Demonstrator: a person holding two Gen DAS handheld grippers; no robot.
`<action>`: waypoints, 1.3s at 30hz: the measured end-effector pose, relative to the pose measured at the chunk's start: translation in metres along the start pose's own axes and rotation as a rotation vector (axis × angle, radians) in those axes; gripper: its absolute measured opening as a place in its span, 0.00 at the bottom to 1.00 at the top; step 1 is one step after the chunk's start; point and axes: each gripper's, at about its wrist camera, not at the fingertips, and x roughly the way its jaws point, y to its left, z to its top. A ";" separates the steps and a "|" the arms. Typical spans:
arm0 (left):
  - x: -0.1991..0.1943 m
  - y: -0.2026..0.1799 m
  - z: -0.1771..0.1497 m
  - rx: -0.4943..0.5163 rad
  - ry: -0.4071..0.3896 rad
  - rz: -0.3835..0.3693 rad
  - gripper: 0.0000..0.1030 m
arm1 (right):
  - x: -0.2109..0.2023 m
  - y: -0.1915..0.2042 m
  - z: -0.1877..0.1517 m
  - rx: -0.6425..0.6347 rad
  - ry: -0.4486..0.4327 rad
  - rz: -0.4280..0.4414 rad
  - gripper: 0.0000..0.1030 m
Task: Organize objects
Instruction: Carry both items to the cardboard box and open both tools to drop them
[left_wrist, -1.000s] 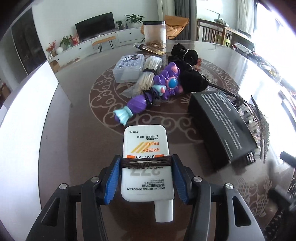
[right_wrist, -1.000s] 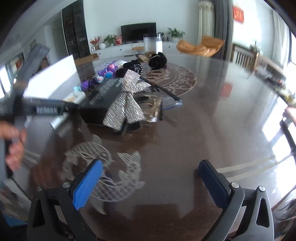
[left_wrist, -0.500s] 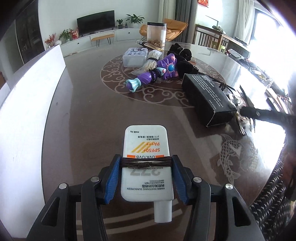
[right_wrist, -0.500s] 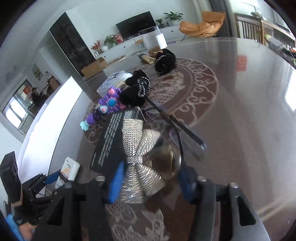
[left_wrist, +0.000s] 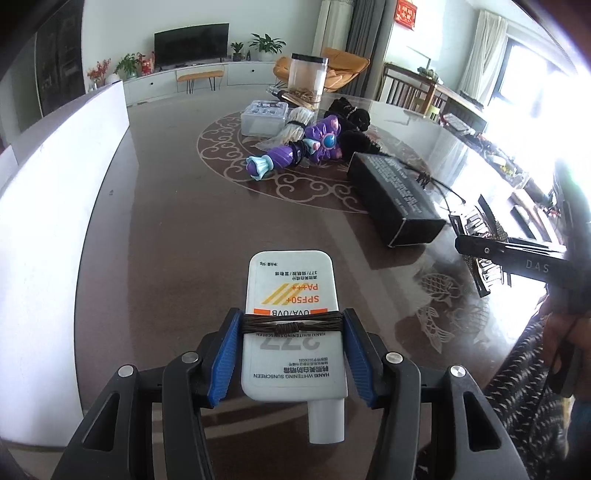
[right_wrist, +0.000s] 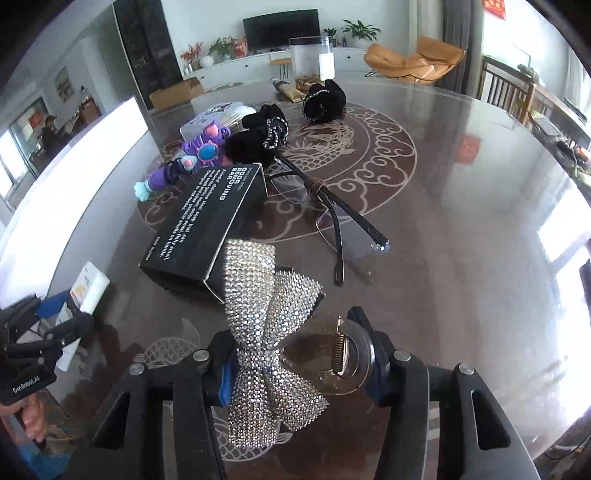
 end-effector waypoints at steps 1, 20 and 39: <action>-0.005 0.000 0.000 -0.003 -0.008 -0.008 0.52 | -0.007 0.000 -0.002 0.013 -0.010 0.005 0.51; -0.191 0.153 0.048 -0.285 -0.337 0.180 0.52 | -0.098 0.239 0.084 -0.264 -0.156 0.480 0.51; -0.141 0.115 0.052 -0.280 -0.159 0.103 0.68 | -0.041 0.244 0.060 -0.326 -0.164 0.236 0.95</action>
